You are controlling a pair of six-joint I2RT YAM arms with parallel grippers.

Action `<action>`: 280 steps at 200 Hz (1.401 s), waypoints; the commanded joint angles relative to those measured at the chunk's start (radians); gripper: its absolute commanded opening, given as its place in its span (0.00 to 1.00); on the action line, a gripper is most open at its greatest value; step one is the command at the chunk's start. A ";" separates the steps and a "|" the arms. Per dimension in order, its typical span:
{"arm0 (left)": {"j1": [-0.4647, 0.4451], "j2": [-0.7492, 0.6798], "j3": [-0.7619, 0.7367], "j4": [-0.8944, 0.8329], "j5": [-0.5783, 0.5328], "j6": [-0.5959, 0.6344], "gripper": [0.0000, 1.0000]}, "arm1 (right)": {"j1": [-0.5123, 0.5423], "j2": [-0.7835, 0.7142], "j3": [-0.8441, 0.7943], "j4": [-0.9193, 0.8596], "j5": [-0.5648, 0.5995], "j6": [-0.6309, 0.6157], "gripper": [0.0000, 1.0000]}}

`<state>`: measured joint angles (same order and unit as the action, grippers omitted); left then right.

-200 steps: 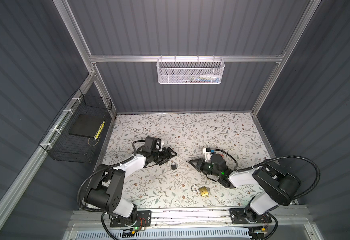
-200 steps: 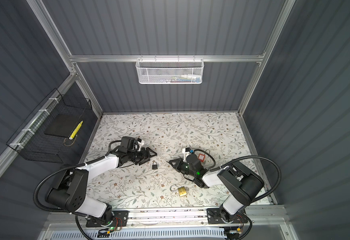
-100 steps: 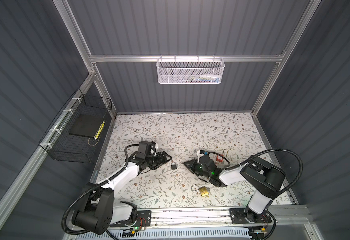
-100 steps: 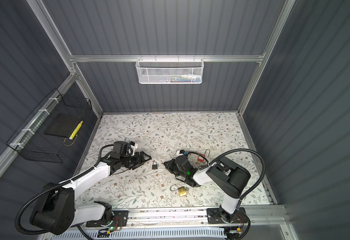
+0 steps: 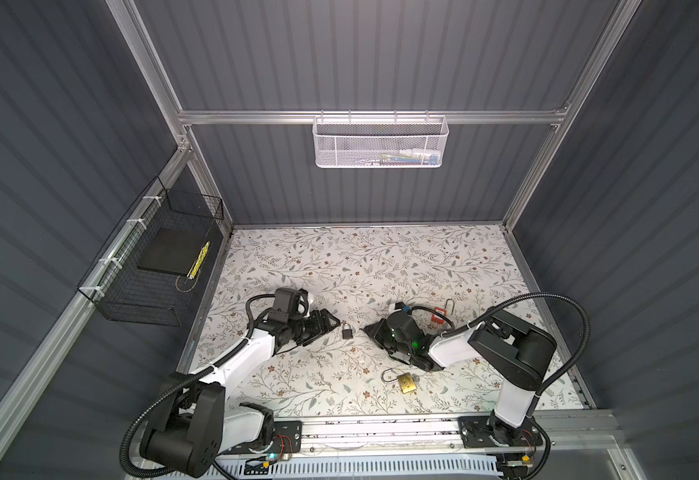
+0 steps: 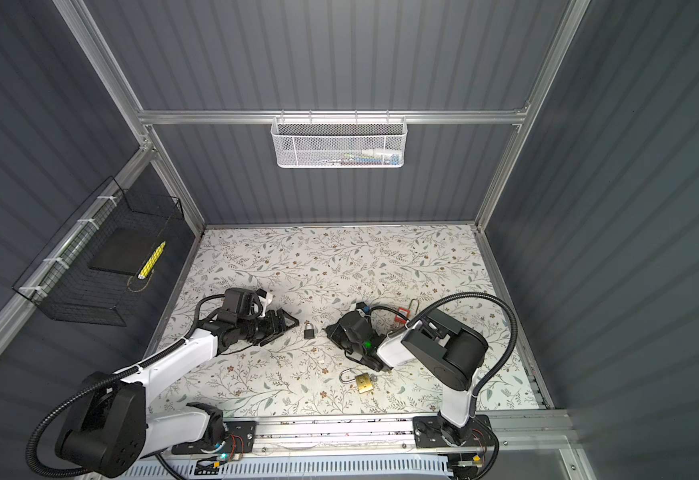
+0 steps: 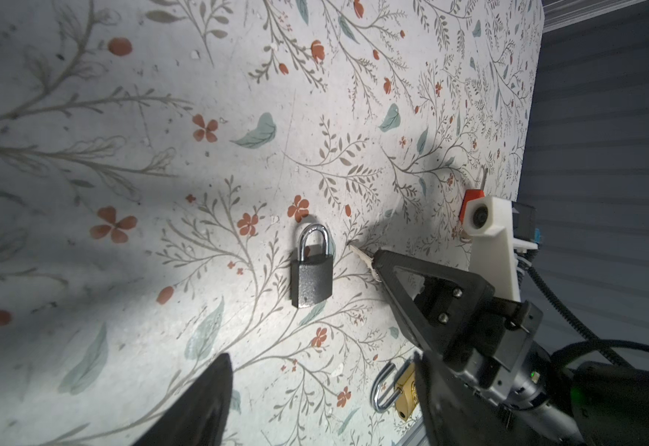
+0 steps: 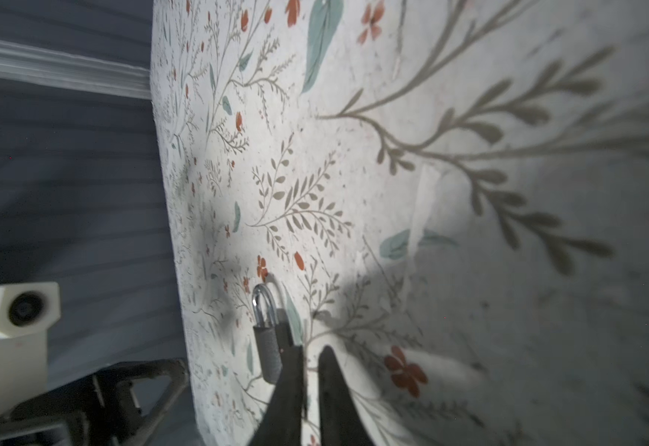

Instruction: Lock with the key

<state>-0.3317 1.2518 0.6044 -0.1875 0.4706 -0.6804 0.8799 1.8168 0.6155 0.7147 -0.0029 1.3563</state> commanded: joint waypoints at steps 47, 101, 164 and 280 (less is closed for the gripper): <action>0.011 -0.015 0.003 -0.026 0.003 0.024 0.76 | 0.007 -0.038 0.013 -0.105 0.043 -0.020 0.54; 0.013 -0.026 0.013 -0.046 -0.003 0.025 0.76 | 0.005 -0.020 0.029 -0.077 -0.021 -0.033 0.59; 0.013 -0.029 0.023 -0.066 -0.007 0.033 0.76 | 0.005 0.014 0.049 -0.047 -0.079 -0.036 0.61; 0.013 -0.035 0.021 -0.072 -0.007 0.033 0.76 | 0.025 0.041 0.054 0.008 -0.130 -0.022 0.62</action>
<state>-0.3252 1.2407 0.6048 -0.2253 0.4702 -0.6724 0.8970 1.8282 0.6575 0.7174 -0.1204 1.3312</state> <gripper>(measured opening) 0.765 0.617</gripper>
